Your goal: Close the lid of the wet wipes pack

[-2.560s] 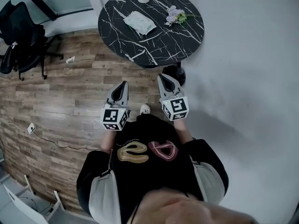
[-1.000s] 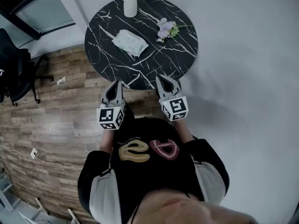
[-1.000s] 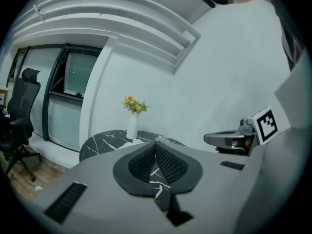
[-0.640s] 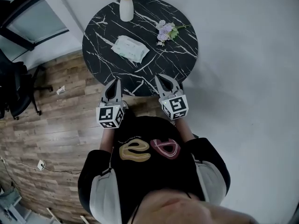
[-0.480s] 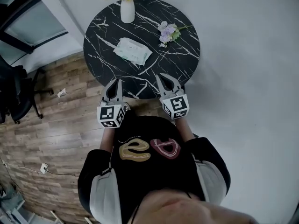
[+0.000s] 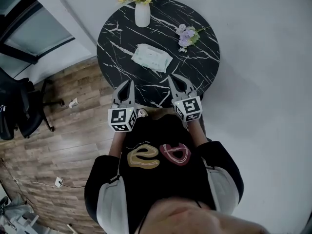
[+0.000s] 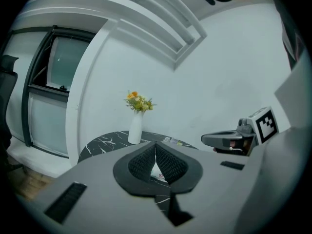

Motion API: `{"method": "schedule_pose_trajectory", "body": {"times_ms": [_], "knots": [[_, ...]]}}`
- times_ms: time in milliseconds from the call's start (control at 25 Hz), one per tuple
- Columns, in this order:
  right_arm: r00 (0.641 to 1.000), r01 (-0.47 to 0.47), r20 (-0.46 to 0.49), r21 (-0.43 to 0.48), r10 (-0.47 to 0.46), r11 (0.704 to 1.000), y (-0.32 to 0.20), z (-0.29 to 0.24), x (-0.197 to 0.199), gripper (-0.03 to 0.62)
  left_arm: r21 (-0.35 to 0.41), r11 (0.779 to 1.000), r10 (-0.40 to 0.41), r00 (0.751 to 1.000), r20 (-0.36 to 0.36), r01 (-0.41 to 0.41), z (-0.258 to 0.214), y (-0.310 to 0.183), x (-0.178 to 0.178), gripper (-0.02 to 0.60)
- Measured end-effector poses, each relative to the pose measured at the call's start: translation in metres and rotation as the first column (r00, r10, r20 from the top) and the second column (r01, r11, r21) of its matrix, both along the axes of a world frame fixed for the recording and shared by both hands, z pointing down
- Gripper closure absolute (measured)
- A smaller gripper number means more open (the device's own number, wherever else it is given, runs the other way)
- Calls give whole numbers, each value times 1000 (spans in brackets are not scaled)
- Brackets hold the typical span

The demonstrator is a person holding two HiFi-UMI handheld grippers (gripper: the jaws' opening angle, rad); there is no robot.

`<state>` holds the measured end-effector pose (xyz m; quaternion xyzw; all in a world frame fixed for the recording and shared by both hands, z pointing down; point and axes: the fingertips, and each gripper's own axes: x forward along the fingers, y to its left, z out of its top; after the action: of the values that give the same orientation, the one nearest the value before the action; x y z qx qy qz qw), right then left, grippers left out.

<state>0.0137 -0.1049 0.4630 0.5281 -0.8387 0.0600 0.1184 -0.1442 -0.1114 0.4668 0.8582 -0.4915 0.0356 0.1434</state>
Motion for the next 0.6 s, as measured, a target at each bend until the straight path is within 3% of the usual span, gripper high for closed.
{"method": "schedule_pose_trajectory", "body": {"times_ms": [280, 600], "knots": [[1000, -11, -9, -12, 10, 1000, -14, 5, -14, 583, -20, 1000, 13, 1000, 4, -12, 7, -13, -12, 565], [1000, -27, -9, 7, 27, 1000, -42, -1, -2, 583, -42, 999, 0, 1000, 16, 1, 13, -33, -8, 565]]}}
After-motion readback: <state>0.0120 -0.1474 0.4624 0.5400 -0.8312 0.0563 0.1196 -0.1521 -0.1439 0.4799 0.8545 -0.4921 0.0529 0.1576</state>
